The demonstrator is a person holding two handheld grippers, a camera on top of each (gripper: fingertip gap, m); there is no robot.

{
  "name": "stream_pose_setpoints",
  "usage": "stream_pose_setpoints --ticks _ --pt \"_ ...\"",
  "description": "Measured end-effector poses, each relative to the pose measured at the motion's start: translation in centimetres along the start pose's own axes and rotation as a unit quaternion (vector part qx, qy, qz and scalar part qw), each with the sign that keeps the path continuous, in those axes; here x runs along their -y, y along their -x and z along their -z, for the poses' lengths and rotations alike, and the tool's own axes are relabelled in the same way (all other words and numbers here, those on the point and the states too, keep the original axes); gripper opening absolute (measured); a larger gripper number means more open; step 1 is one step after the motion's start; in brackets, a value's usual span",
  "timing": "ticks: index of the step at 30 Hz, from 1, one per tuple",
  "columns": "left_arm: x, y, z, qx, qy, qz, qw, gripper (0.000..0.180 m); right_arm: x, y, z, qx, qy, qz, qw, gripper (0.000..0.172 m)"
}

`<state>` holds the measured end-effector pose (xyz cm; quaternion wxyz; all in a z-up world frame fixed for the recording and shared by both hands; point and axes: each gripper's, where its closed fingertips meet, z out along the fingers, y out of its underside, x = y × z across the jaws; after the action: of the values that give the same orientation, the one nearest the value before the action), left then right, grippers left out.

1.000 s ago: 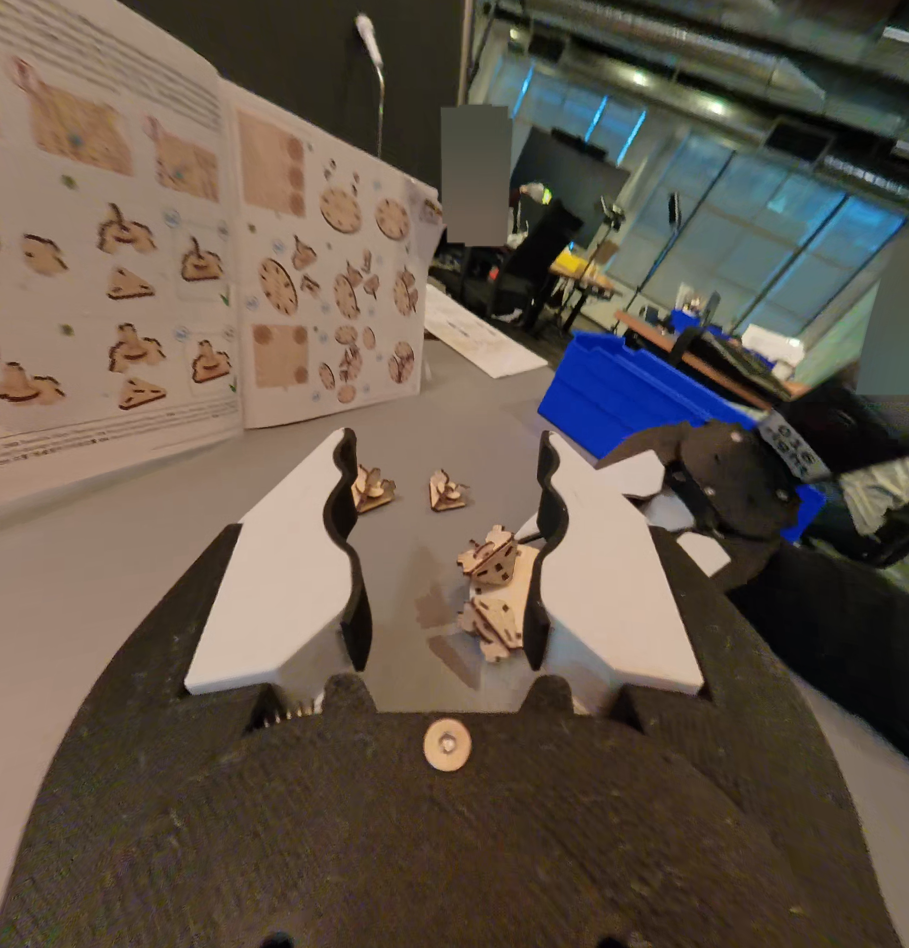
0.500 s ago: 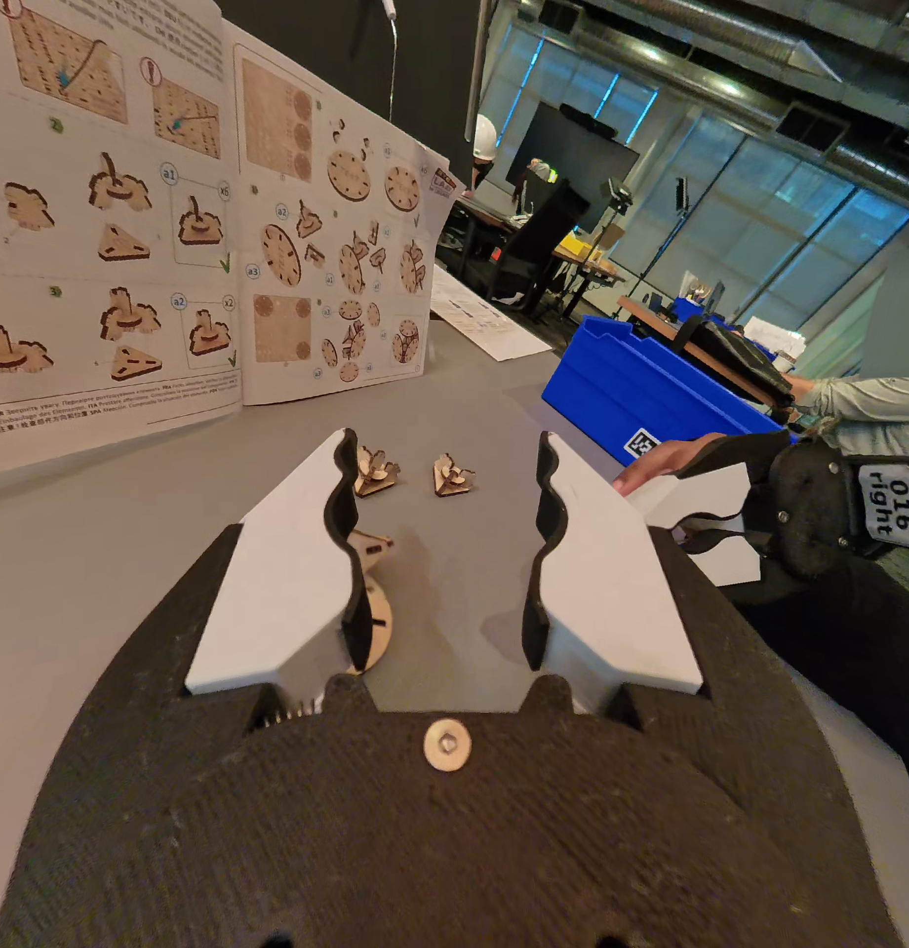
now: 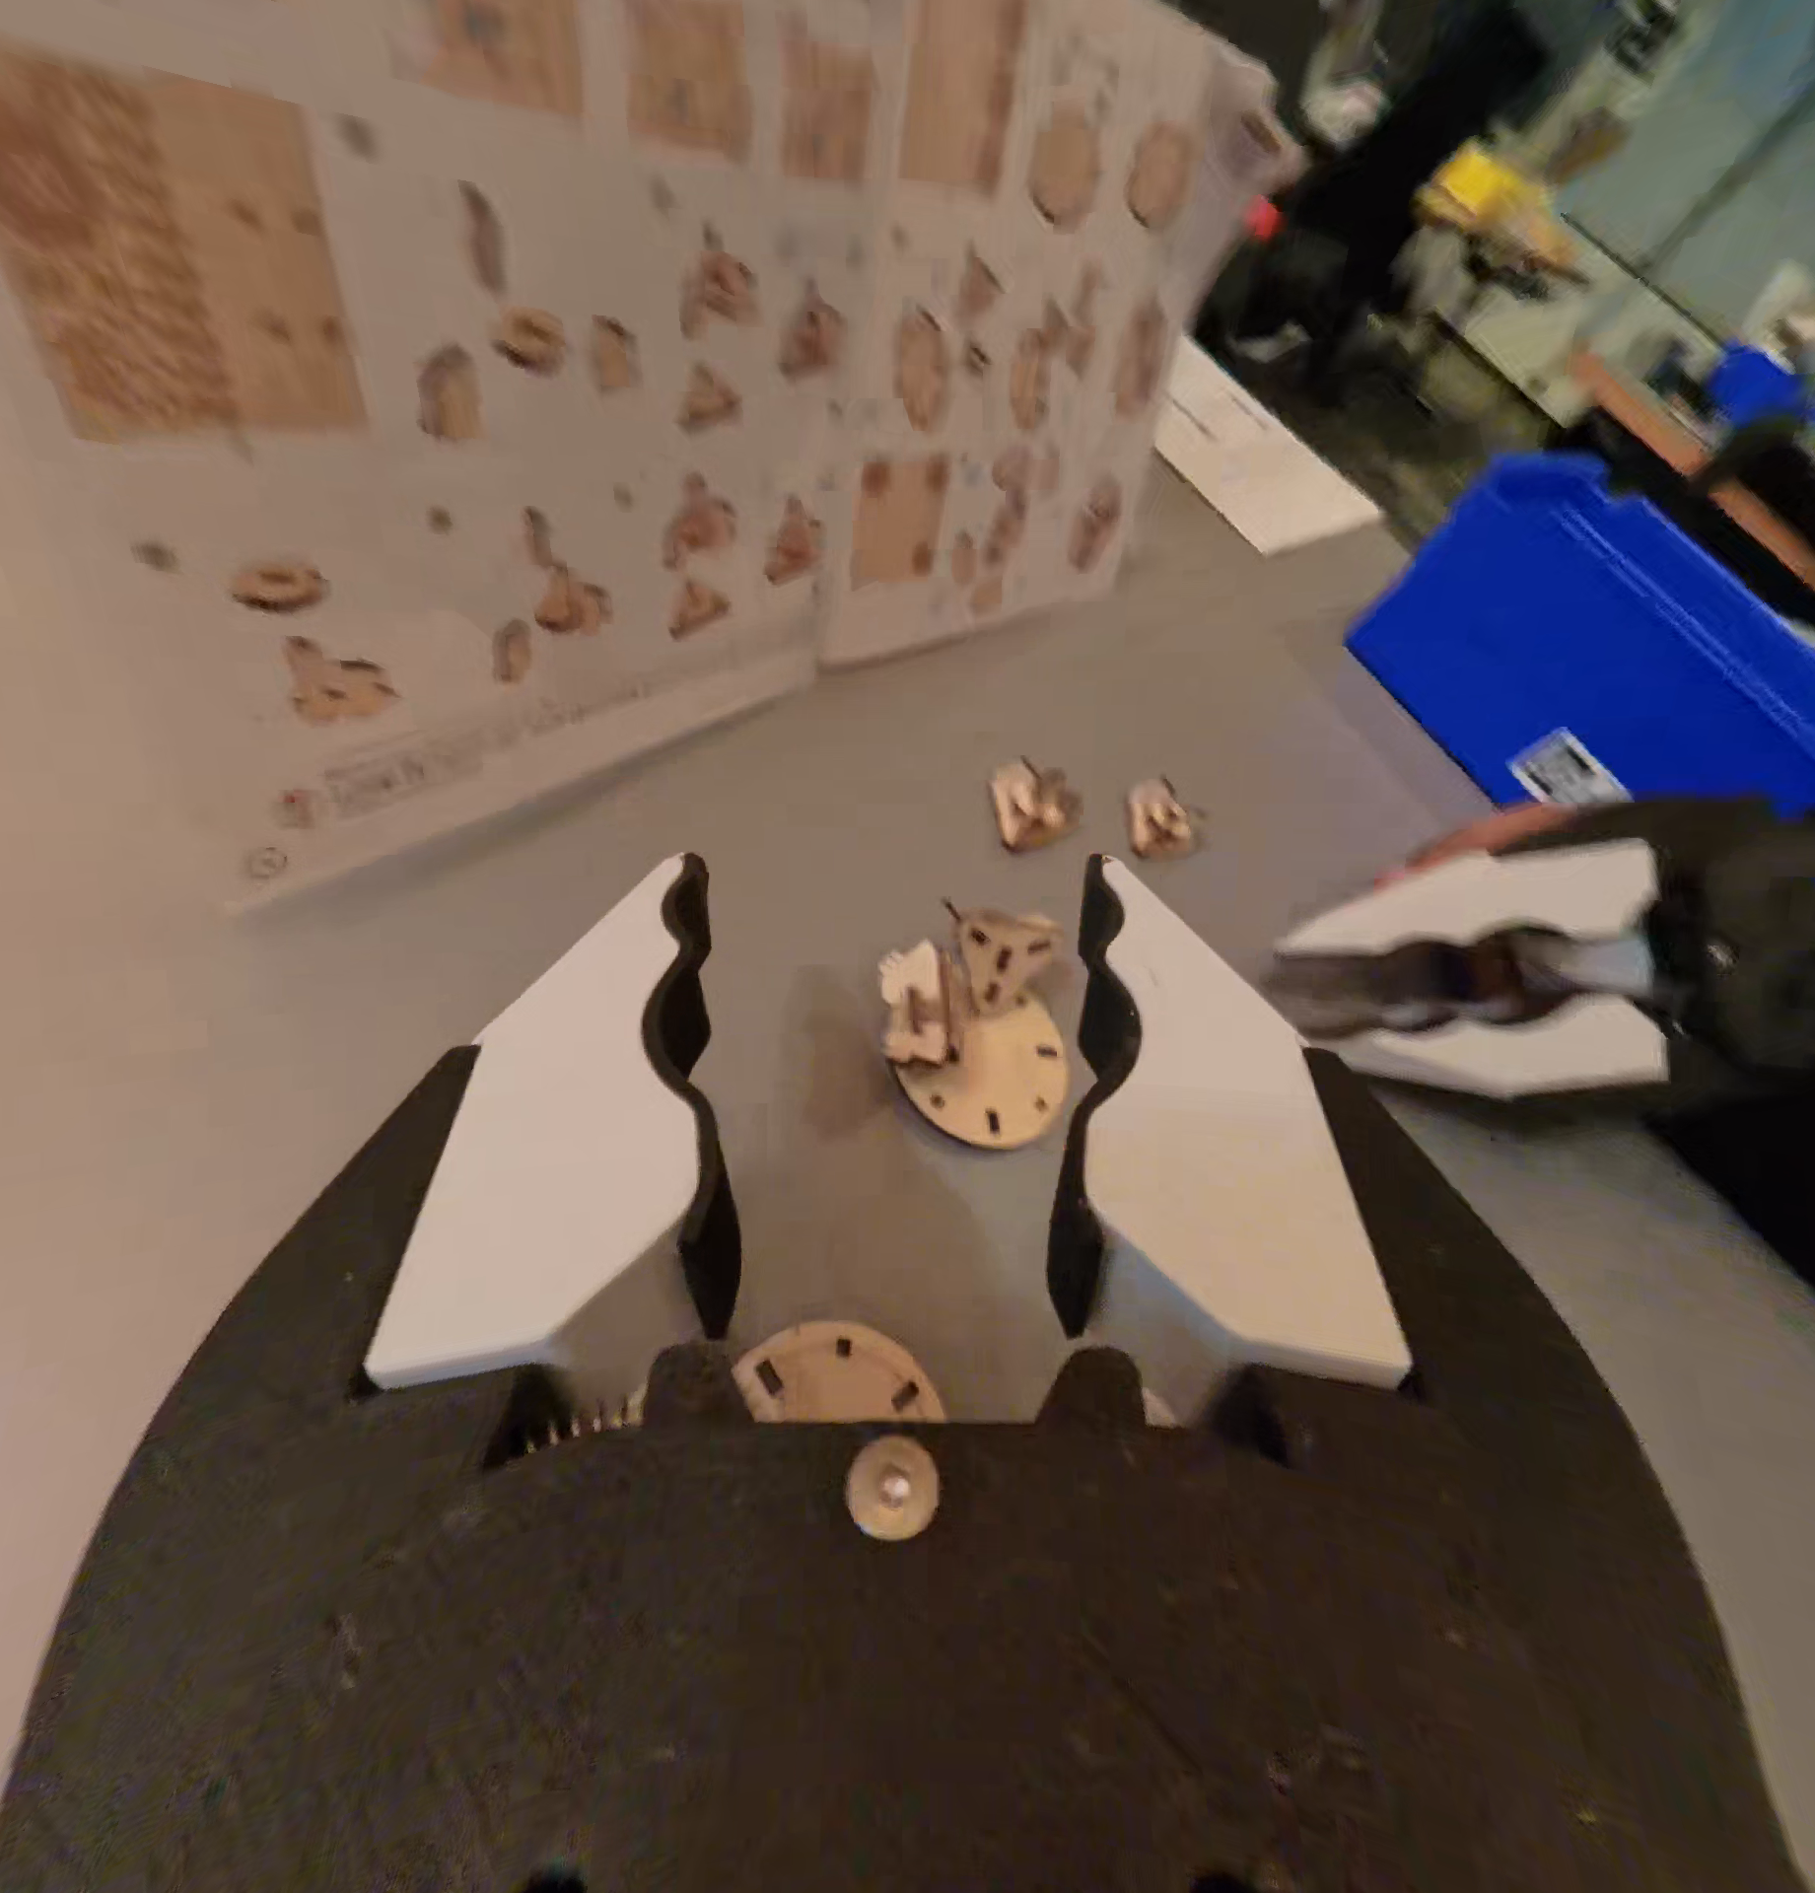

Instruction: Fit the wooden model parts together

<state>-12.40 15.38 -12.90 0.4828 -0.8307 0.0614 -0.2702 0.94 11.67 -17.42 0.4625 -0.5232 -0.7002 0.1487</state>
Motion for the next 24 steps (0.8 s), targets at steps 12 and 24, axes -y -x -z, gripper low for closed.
stream_pose_setpoints --ticks 12,24 --pt "-5.1 -3.4 -1.3 -0.085 0.132 -0.048 0.986 0.083 -0.3 0.5 -0.3 0.013 0.006 -0.005 1.0 0.02" --pt "-5.7 -1.9 -2.1 -0.009 0.145 -0.101 0.984 0.086 -0.2 0.6 -0.3 0.013 0.008 0.003 1.0 0.016"
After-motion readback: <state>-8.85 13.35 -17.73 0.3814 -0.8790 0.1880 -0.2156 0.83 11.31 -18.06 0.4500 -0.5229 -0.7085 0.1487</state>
